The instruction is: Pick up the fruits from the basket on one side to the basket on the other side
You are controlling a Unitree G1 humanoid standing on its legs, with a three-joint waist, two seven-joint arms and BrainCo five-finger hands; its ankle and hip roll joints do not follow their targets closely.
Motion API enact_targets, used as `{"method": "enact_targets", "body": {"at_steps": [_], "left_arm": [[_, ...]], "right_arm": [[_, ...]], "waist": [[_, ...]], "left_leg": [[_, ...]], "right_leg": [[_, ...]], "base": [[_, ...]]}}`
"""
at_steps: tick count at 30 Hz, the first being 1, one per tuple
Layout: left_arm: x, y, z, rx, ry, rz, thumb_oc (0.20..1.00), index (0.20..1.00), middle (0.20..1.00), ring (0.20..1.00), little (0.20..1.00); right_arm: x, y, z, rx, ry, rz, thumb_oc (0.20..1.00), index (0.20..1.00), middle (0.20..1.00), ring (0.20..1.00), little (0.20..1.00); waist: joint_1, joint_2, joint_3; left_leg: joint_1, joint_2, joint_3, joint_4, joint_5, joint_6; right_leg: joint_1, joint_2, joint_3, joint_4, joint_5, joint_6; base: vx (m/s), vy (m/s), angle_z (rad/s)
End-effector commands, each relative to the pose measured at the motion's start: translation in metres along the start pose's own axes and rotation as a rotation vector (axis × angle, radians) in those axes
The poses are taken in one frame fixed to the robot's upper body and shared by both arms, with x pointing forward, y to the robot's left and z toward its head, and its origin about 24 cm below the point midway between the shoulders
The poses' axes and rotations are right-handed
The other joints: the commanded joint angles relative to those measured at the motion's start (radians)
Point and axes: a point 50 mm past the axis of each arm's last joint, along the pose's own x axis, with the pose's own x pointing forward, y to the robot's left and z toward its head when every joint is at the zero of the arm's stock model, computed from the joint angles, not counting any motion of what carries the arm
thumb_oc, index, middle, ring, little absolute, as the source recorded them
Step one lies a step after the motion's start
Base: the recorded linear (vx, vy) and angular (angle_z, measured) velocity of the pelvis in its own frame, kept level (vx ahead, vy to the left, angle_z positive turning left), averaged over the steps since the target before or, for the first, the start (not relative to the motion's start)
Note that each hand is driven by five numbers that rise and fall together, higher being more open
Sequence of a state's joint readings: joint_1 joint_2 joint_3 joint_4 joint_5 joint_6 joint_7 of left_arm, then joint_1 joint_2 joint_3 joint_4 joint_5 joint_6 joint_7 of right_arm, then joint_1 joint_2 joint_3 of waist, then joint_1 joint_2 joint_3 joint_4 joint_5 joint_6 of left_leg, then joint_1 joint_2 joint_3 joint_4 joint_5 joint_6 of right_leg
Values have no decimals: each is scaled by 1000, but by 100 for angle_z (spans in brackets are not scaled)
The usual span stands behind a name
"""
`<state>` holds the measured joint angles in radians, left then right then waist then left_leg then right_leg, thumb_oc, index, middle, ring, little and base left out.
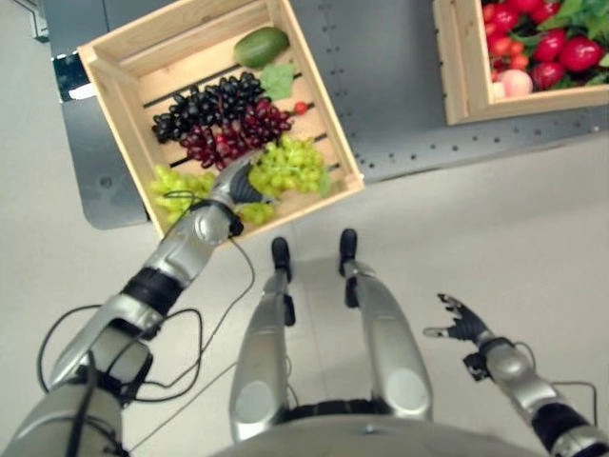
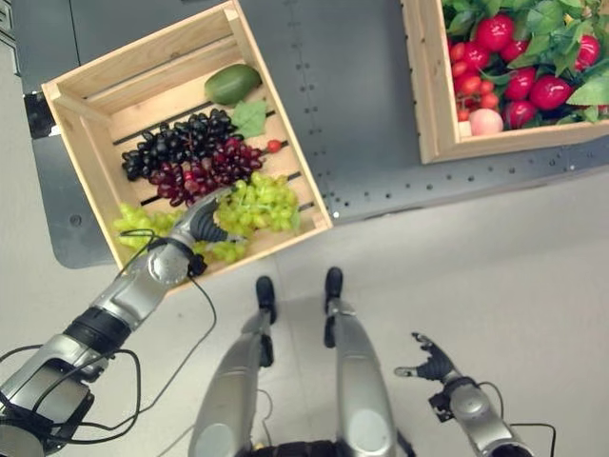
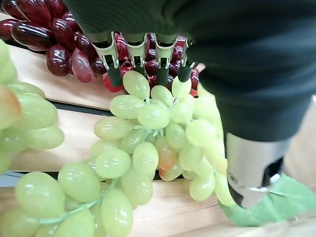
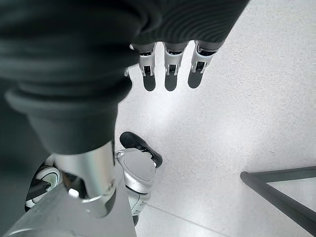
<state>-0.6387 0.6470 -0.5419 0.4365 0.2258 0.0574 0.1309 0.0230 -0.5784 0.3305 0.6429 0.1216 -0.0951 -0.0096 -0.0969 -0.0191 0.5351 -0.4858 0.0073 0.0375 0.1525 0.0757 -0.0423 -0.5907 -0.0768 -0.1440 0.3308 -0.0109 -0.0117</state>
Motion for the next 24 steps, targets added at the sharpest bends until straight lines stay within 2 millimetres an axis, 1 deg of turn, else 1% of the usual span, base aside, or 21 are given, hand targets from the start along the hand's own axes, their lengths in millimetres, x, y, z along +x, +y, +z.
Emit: {"method": "enact_targets", "body": {"at_steps": [1,7,15,16,17,21,24], "left_arm": [[3,-1,-6,75,28,7,1000,1000,1000,1000,1000],[10,-10,-12,128,83,-8,1000,1000,1000,1000,1000],[20,-8,-18,235,139,3,1000,1000,1000,1000,1000],[20,-9,-22,249,159,-1,1000,1000,1000,1000,1000],[20,-9,-22,249,159,-1,1000,1000,1000,1000,1000],[22,-11,-26,279,189,-1,1000,1000,1000,1000,1000],[23,-14,-25,283,193,0,1000,1000,1000,1000,1000]], "right_arm": [[-10,-1,-7,-11,-7,10,1000,1000,1000,1000,1000],[-11,-1,-1,-16,-43,14,1000,1000,1000,1000,1000],[-13,-2,6,-18,-91,19,1000,1000,1000,1000,1000],[-13,-1,7,-16,-98,25,1000,1000,1000,1000,1000],[-13,-2,7,-16,-98,24,1000,1000,1000,1000,1000],[-15,-2,12,-18,-132,30,1000,1000,1000,1000,1000],[-15,-1,11,-16,-132,28,1000,1000,1000,1000,1000]], "waist": [[-17,-43,-15],[-26,-56,-15],[-41,-77,-15],[-44,-81,-15],[-44,-81,-15],[-53,-97,-15],[-55,-102,-15]], "left_leg": [[-54,-46,2,84,-55,49],[-78,-42,4,99,-57,48],[-101,-36,4,104,-55,44],[-103,-35,4,104,-54,43],[-103,-35,4,104,-54,43],[-118,-29,4,109,-52,40],[-127,-27,1,114,-52,39]], "right_leg": [[2,25,2,-7,12,73],[-24,26,1,6,12,72],[-43,30,1,6,19,73],[-46,31,1,8,19,74],[-46,31,2,9,19,74],[-62,34,1,14,16,74],[-70,36,-1,20,15,73]], "base": [[9,-5,-3],[0,0,0],[0,0,0],[0,0,0],[0,0,0],[8,-22,-3],[0,0,0]]}}
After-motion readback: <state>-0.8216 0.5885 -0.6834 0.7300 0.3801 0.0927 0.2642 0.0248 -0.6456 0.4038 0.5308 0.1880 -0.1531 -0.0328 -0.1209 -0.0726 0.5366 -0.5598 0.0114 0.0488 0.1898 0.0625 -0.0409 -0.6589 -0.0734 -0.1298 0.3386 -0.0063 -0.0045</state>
